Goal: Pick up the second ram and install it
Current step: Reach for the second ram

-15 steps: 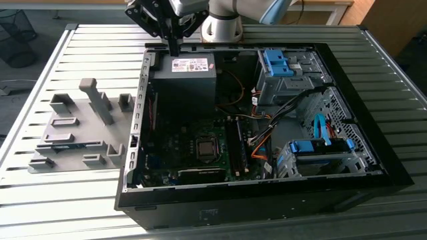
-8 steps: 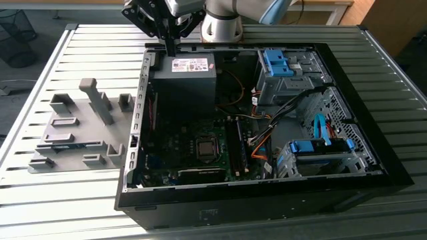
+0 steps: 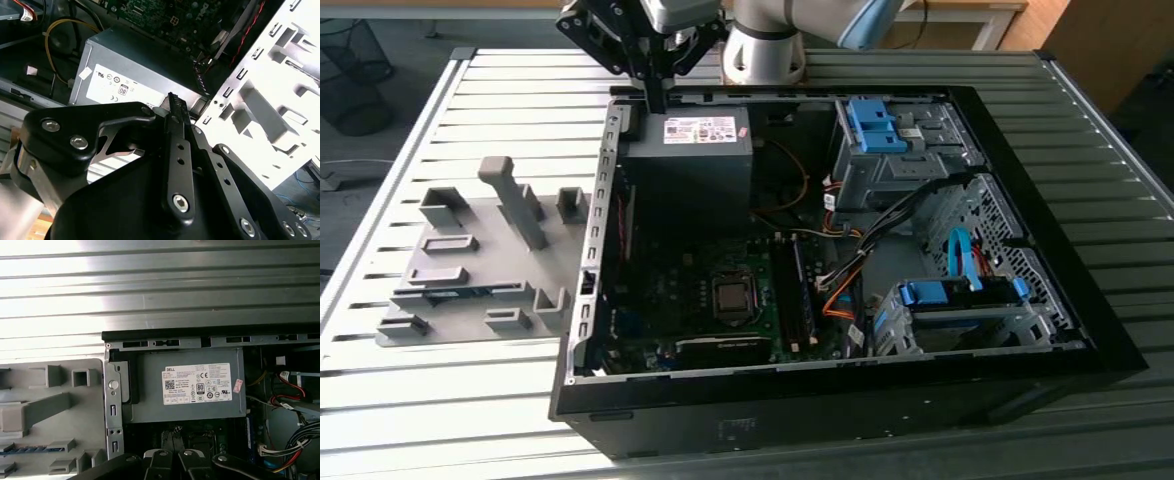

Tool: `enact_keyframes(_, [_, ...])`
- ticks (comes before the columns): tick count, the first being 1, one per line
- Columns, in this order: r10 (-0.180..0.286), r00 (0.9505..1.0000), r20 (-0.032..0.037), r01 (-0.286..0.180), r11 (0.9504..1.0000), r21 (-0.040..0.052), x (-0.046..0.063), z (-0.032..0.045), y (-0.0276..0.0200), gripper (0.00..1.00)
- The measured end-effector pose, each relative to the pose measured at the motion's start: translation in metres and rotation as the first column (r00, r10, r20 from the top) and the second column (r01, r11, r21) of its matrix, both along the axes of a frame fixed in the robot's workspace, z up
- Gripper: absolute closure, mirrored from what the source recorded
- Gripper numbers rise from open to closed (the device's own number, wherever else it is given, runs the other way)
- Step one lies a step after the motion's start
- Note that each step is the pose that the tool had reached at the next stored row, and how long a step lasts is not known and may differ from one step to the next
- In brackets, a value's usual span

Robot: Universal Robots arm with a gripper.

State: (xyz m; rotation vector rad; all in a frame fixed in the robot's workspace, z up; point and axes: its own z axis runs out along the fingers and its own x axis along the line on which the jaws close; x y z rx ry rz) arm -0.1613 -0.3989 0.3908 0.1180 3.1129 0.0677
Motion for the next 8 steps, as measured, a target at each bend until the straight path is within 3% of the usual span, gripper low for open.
enact_keyframes(8, [0.000, 1.0000, 0.0000, 0.000, 1.0000, 0.0000, -0.0062, -0.0002, 0.0000, 0.89])
